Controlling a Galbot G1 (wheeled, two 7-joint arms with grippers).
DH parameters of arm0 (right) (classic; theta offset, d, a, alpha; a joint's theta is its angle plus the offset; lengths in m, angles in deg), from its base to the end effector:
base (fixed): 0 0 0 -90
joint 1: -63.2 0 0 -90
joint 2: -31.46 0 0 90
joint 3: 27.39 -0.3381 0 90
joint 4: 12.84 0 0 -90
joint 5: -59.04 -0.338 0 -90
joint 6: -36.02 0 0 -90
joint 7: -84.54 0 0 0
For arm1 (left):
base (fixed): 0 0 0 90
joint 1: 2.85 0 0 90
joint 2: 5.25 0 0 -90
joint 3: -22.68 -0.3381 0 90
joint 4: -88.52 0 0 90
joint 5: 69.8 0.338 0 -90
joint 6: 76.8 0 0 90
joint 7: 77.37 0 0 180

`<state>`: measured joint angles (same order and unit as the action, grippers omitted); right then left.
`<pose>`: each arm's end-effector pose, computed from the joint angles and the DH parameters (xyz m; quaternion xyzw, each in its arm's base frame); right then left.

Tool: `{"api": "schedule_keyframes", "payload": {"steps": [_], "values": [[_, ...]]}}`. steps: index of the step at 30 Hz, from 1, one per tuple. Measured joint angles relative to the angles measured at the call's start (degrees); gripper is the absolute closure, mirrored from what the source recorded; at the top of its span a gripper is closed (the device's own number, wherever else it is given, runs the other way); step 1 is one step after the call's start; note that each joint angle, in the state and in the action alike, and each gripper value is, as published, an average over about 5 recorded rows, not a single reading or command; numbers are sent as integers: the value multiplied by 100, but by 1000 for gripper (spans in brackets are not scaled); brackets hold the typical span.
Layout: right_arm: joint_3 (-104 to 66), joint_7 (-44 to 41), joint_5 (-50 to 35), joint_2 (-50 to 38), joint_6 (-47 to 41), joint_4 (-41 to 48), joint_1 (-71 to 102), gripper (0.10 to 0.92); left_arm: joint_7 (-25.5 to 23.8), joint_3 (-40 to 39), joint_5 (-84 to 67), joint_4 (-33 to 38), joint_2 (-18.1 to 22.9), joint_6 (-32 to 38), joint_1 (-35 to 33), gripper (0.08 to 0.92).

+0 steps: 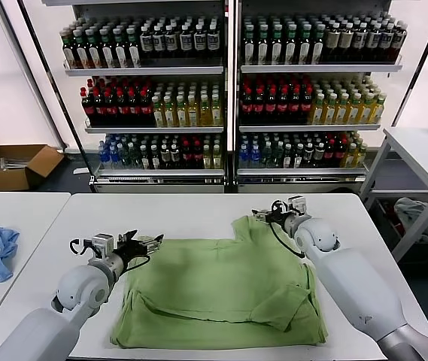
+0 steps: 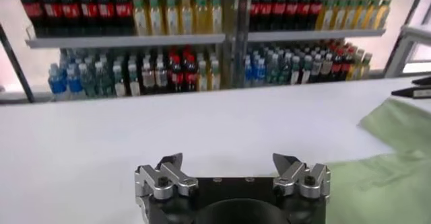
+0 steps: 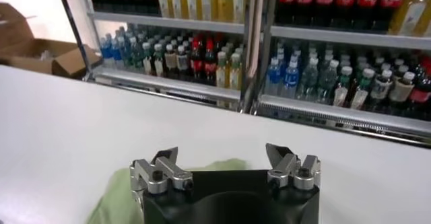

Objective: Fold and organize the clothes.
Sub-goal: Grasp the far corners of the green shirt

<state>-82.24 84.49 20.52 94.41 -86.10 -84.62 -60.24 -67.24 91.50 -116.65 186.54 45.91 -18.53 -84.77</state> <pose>0.4832 -0.0372 -0.2553 0.1676 -0.9445 0.0522 0.2775 0.3515 0.0883 -0.2556 -0.1141 -0.9551 -0.0094 0.2732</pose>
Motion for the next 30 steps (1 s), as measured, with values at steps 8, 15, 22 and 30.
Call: {"api": "schedule_keyframes", "payload": {"steps": [8, 15, 22, 30], "values": [[41, -40, 77, -19, -49, 60, 6, 203, -133, -32, -15, -471, 102, -65, 197, 177], [62, -60, 98, -25, -72, 81, 21, 203, -234, 33, 6, -830, 149, -89, 260, 177], [90, -104, 98, 9, -87, 108, 44, 224, -312, 69, 119, -978, 216, -85, 224, 214], [-4, -218, 103, 42, -76, 149, 146, 432, -444, 43, 240, -977, 186, -62, 144, 440]]}}
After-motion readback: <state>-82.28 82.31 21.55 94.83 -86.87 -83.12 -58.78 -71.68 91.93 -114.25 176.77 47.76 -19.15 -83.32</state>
